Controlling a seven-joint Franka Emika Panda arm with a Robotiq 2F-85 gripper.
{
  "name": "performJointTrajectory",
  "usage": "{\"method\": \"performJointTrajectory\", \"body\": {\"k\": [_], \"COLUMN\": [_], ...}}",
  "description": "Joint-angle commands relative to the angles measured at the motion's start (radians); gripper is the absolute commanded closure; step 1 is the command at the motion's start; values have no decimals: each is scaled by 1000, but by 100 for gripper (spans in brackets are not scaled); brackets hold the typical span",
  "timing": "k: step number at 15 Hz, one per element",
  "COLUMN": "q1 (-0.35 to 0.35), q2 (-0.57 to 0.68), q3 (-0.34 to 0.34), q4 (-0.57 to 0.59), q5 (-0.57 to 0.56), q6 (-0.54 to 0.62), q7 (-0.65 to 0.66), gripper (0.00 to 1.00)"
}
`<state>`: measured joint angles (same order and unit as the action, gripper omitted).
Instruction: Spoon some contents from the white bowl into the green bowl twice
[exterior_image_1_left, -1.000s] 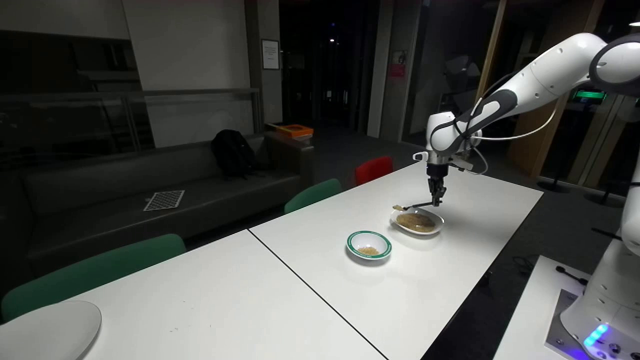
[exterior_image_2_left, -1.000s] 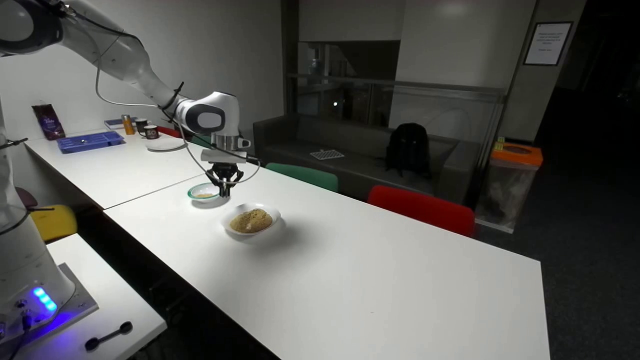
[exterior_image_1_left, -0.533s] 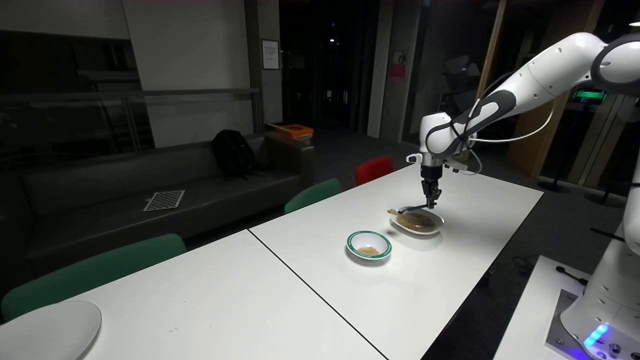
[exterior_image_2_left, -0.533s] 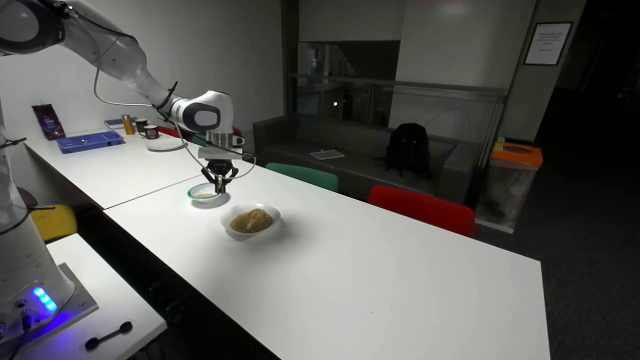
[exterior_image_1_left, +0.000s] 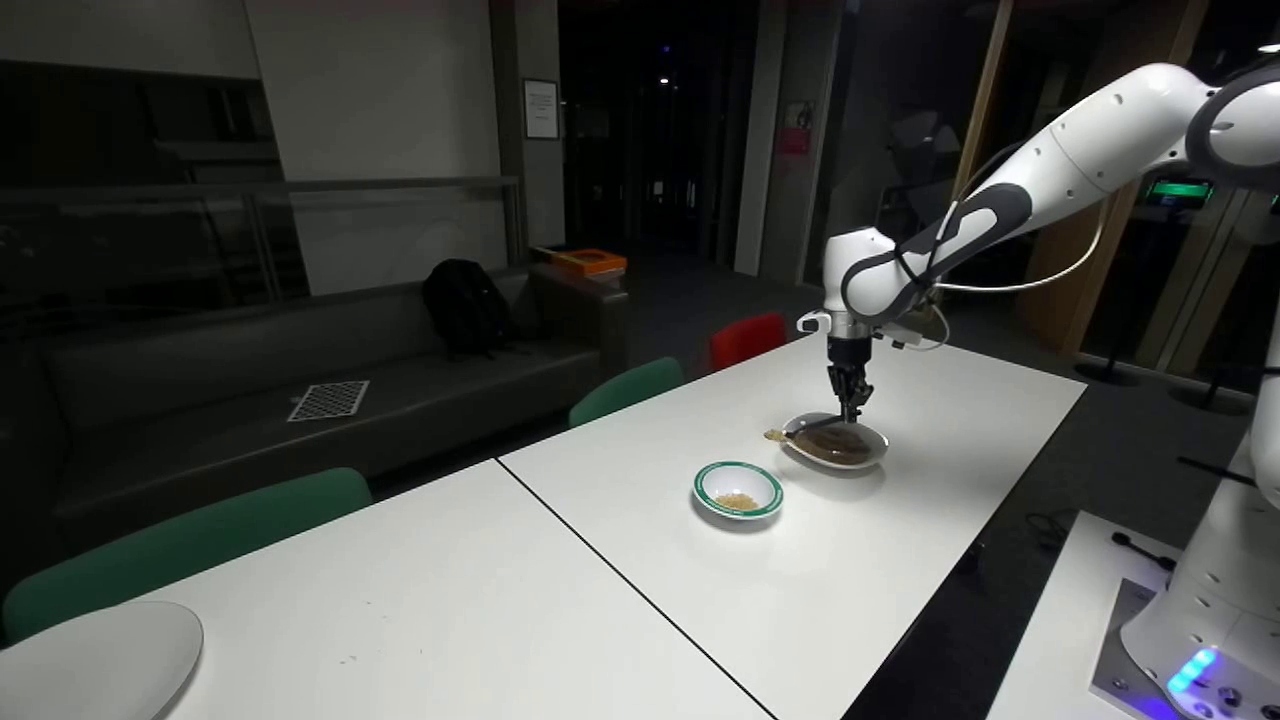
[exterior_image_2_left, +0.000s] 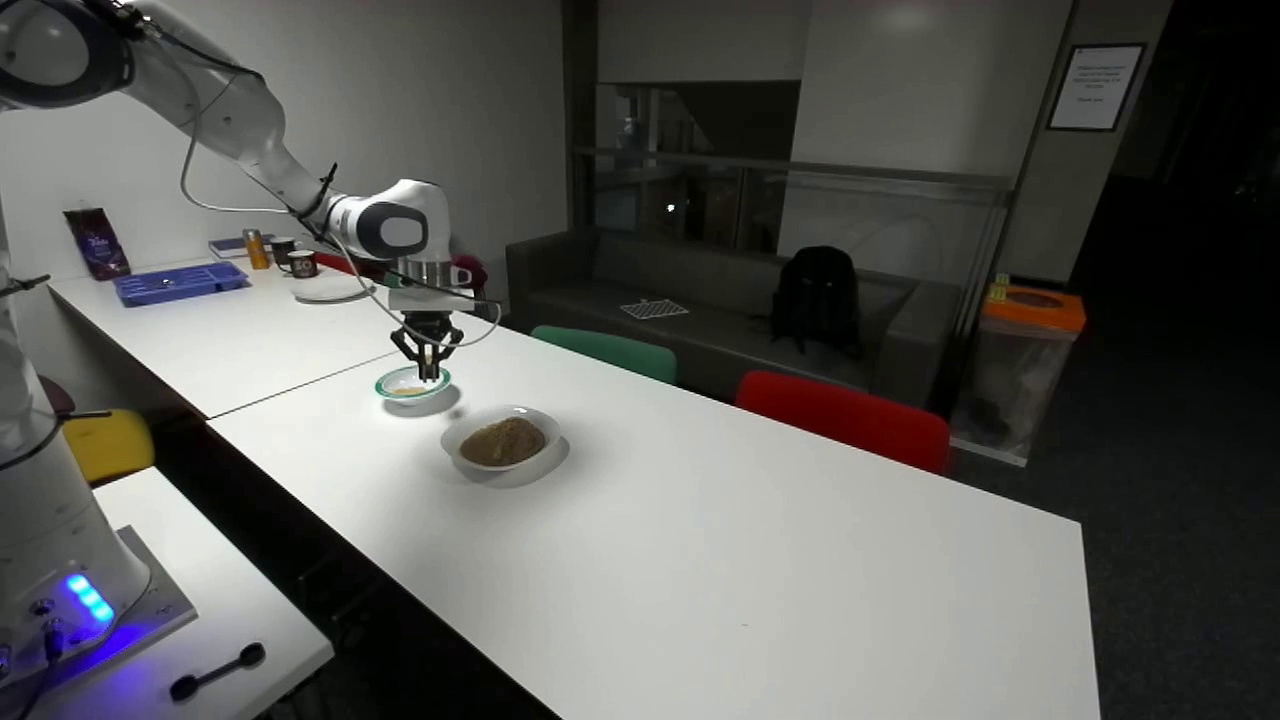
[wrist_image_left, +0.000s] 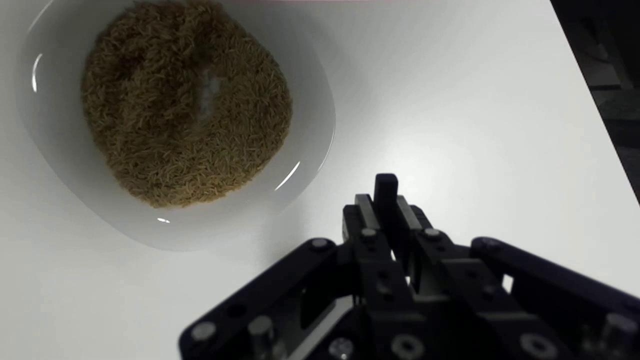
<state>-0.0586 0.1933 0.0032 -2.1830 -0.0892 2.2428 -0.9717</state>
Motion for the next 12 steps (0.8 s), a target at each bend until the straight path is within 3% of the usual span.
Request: {"method": "performJointTrajectory", "body": {"k": [1,12], "q1": [22,63], "q2": [-40,-15], "q3": [18,43], "q4": [-35,-7], "q5": [-37,-94], "q6": [10,-10], "q7": [14,23], "gripper": [97,97]}}
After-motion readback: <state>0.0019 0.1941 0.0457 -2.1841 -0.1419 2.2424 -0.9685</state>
